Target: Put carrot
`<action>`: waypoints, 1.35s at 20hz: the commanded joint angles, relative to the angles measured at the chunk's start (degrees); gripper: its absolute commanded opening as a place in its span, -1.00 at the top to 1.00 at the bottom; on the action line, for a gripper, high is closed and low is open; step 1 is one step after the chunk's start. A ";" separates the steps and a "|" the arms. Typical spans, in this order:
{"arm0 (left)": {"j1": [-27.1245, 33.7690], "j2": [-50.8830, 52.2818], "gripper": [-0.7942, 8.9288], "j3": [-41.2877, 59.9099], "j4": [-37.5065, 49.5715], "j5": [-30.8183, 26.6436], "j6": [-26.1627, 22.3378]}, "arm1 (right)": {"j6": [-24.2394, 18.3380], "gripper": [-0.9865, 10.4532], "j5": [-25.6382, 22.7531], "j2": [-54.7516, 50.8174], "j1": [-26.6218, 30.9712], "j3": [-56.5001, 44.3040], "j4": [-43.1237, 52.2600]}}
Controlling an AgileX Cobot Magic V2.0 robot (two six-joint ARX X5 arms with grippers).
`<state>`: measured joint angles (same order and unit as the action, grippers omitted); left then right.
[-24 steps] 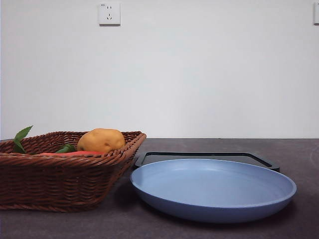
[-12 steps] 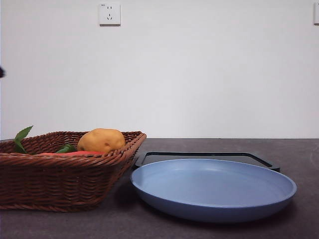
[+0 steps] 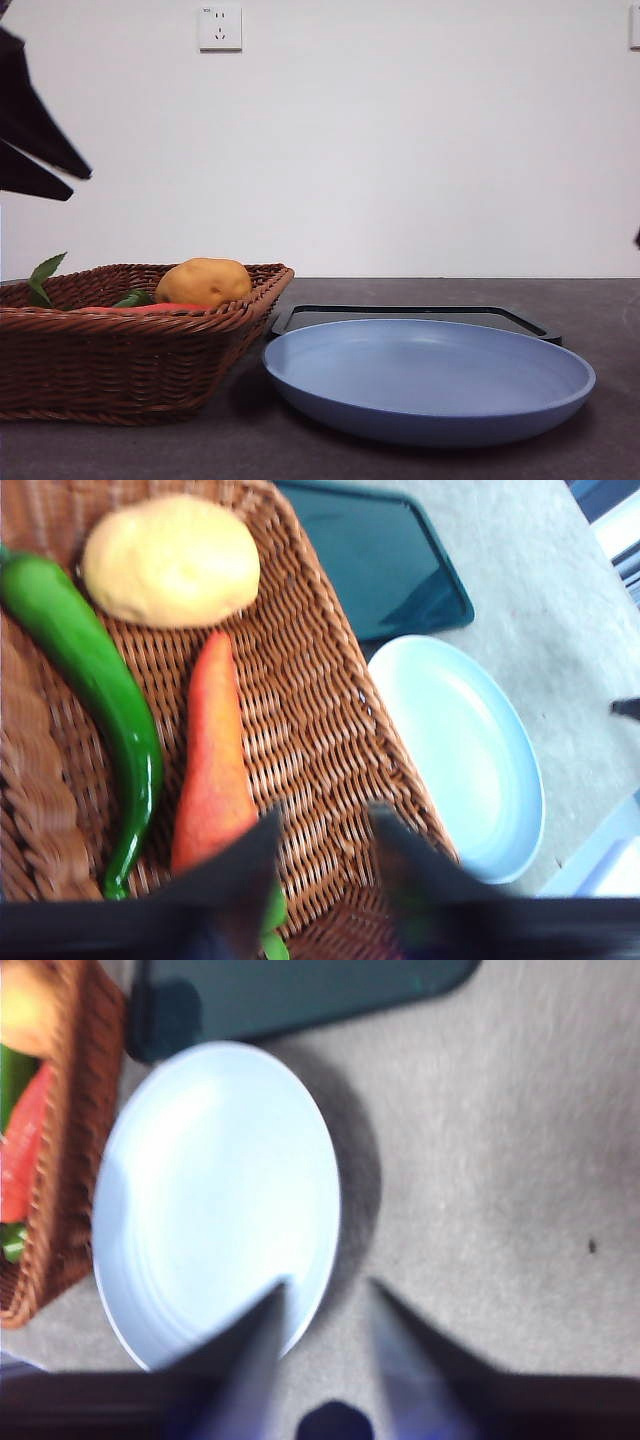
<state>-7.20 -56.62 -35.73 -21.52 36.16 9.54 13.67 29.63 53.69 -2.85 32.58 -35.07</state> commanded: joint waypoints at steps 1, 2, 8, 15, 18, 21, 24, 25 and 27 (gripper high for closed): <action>-0.35 -0.35 0.25 -0.85 0.90 0.02 -0.77 | -0.02 0.35 0.07 2.95 -1.20 0.66 1.27; -0.48 -0.35 0.25 -0.85 0.90 0.02 -0.77 | 0.11 0.35 0.09 4.33 -1.77 0.66 2.32; -0.72 -0.35 0.25 -0.85 1.86 -0.09 -0.77 | 1.99 0.35 0.00 14.69 -5.33 0.66 11.91; -0.72 -0.35 0.25 -0.85 1.99 -0.15 -0.79 | 2.91 0.52 0.04 26.86 -9.05 0.66 19.19; -0.72 -0.35 0.25 -0.85 2.14 -0.15 -0.79 | 3.23 0.74 -0.31 28.17 -9.20 0.66 19.54; -1.03 -0.35 0.12 -0.85 2.12 -0.04 -0.79 | 3.48 0.82 -0.61 27.87 -9.18 0.66 19.47; -2.73 -0.37 0.12 -1.01 2.12 -0.85 -0.92 | 4.11 0.82 0.15 25.86 -9.16 0.66 17.62; -3.87 -0.37 0.12 -1.33 2.05 -2.45 -1.62 | 4.07 0.82 0.11 24.46 -9.16 0.66 16.00; -6.67 -1.66 0.12 -4.31 -1.57 -8.09 -5.88 | 3.82 0.82 0.04 21.24 -9.16 0.66 12.96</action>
<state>-13.89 -58.04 -39.40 -24.21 28.25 6.37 17.32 29.19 74.22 -11.88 32.58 -22.83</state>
